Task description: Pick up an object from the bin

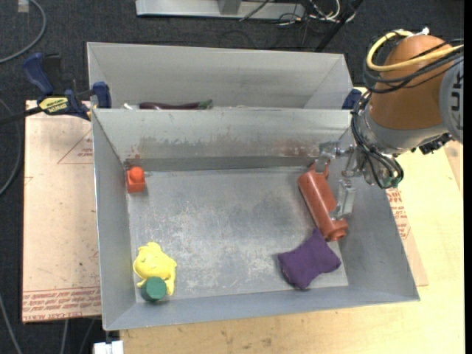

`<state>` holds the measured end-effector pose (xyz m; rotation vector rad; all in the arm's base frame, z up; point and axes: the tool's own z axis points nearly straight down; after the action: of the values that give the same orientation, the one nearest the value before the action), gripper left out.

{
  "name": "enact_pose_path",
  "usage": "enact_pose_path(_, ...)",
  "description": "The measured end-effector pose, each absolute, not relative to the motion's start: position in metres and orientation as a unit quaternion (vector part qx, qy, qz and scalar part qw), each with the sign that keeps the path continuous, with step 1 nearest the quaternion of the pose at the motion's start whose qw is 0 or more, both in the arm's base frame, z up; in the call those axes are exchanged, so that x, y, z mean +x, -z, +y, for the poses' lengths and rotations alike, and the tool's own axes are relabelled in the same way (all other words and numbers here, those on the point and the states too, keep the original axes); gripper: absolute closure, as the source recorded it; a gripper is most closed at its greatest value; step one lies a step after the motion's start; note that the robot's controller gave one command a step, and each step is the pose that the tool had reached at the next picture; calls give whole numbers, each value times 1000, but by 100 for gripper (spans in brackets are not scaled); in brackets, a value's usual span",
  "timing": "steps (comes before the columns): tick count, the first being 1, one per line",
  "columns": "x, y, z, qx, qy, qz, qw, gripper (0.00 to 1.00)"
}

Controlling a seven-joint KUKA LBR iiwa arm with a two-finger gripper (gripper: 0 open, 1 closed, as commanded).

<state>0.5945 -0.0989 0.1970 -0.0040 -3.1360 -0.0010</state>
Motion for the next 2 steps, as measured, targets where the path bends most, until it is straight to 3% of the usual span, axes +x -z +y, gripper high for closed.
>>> enact_pose_path(1,596,-202,-99,0,0,-1000,-1,0)
enact_pose_path(2,583,-180,-96,34,-1,-999,-4,0)
